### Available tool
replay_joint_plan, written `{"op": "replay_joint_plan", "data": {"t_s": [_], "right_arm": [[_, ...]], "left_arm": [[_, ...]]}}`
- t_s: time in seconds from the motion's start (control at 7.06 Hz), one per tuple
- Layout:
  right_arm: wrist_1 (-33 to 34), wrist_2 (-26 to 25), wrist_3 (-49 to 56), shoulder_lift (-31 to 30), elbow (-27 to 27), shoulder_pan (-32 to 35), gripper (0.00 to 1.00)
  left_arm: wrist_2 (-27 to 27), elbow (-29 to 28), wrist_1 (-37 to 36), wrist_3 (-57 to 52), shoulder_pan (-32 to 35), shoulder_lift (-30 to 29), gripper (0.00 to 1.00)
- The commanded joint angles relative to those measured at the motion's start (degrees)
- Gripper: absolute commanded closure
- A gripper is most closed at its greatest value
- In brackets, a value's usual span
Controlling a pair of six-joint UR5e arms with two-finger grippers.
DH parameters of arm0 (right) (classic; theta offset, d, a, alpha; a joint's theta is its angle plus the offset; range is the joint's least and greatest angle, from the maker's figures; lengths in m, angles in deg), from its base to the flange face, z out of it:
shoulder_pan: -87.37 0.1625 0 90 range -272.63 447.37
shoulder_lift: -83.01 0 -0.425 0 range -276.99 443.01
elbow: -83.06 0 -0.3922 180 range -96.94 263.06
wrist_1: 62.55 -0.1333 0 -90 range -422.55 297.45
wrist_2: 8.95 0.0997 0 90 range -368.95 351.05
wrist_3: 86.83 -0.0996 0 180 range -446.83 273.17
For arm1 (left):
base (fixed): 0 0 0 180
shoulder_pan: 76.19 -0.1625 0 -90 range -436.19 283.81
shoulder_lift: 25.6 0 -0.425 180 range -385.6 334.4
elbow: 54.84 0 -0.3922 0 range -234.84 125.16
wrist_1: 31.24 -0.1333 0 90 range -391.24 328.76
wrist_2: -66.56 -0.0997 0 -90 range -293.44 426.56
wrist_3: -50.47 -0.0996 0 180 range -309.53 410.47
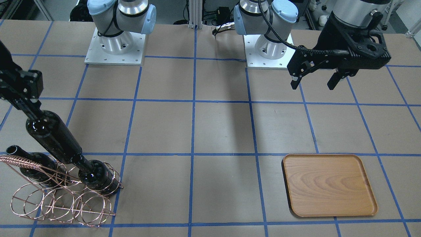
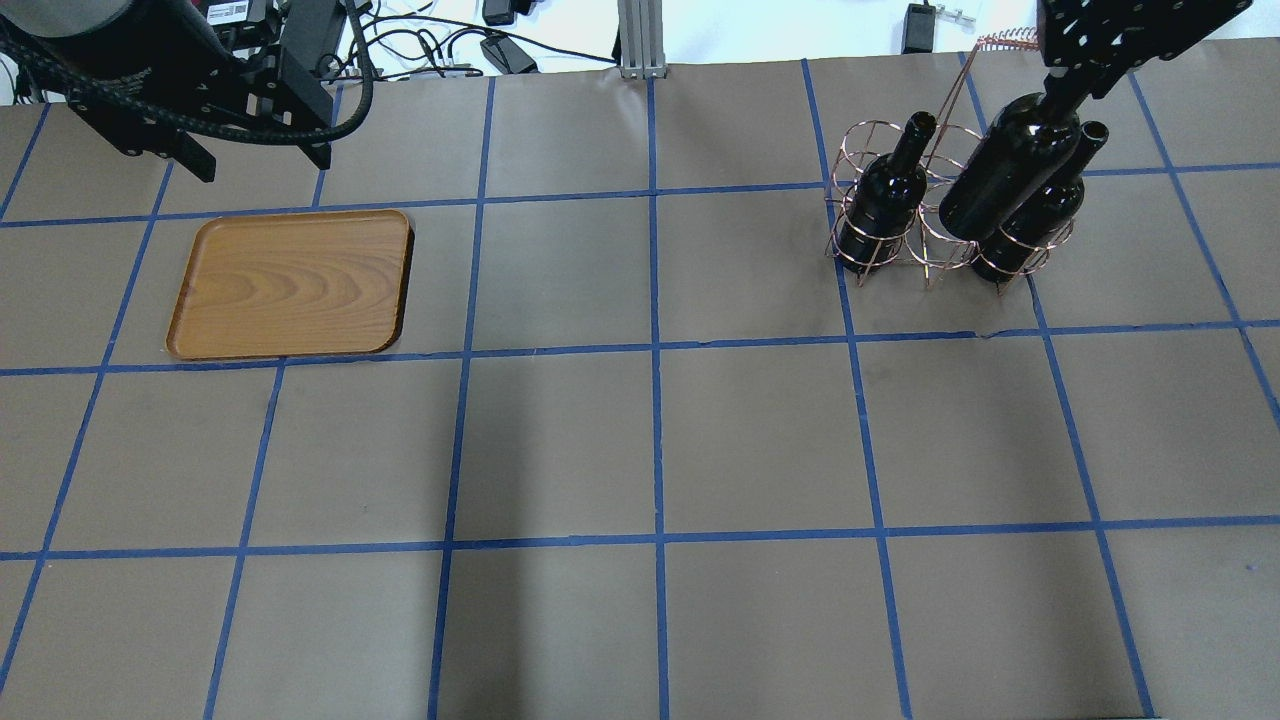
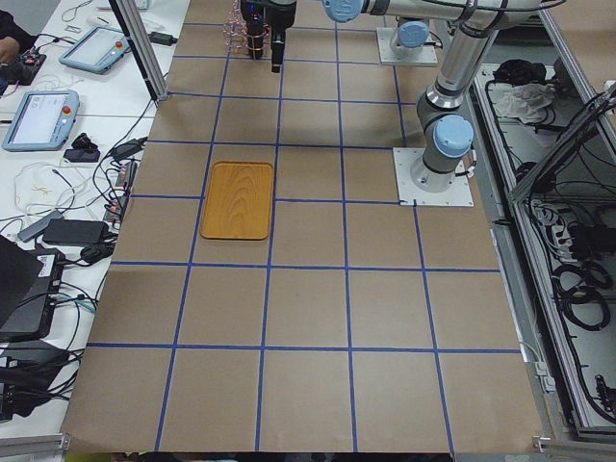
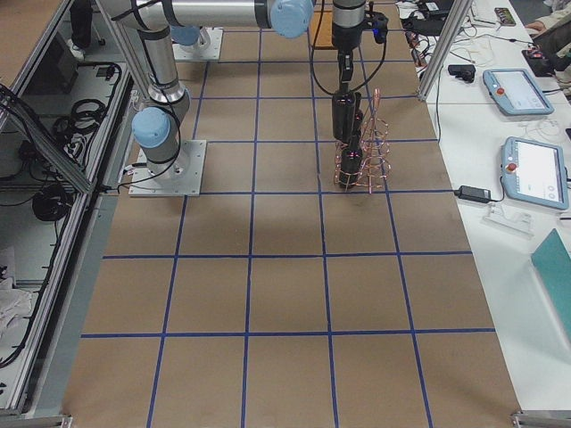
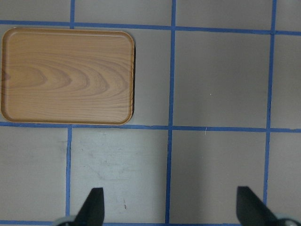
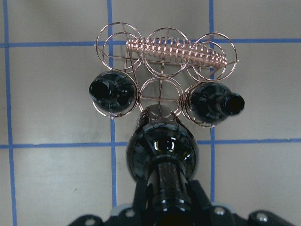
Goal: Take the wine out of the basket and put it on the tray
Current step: 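Lift the bottle out of the rack with the right gripper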
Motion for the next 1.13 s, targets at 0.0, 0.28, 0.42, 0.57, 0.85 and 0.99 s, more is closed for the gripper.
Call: {"op": "replay_joint_plan", "data": {"t_s": [0.0, 0.28, 0.42, 0.57, 0.85, 0.99], "right_arm": [[-6.92, -0.45, -5.82, -4.07, -0.20, 2.77, 0.92], [-4.67, -0.71, -21.62, -1.63, -0.02, 16.52, 0.92], [-1.70, -0.71, -27.17, 1.17, -0.02, 22.51, 0.92], [2.60, -0.80, -33.14, 3.73, 0.07, 27.53, 0.92], [9.28, -1.15, -45.01, 9.52, 0.16, 36.24, 0.92], [13.23, -1.32, -51.51, 12.42, 0.16, 39.93, 0.92]], "left_arm": [[0.00, 0.00, 0.00, 0.00, -0.09, 0.00, 0.00], [-0.09, 0.00, 0.00, -0.09, -0.53, 0.00, 0.00], [-0.09, 0.00, 0.00, -0.18, -0.70, 0.00, 0.00], [-0.18, -0.09, 0.09, -0.09, -0.88, 0.08, 0.00], [0.00, 0.00, 2.97, -0.18, -3.68, 0.87, 0.00], [0.00, 0.00, 3.08, -0.26, -3.95, 0.96, 0.00]]}}
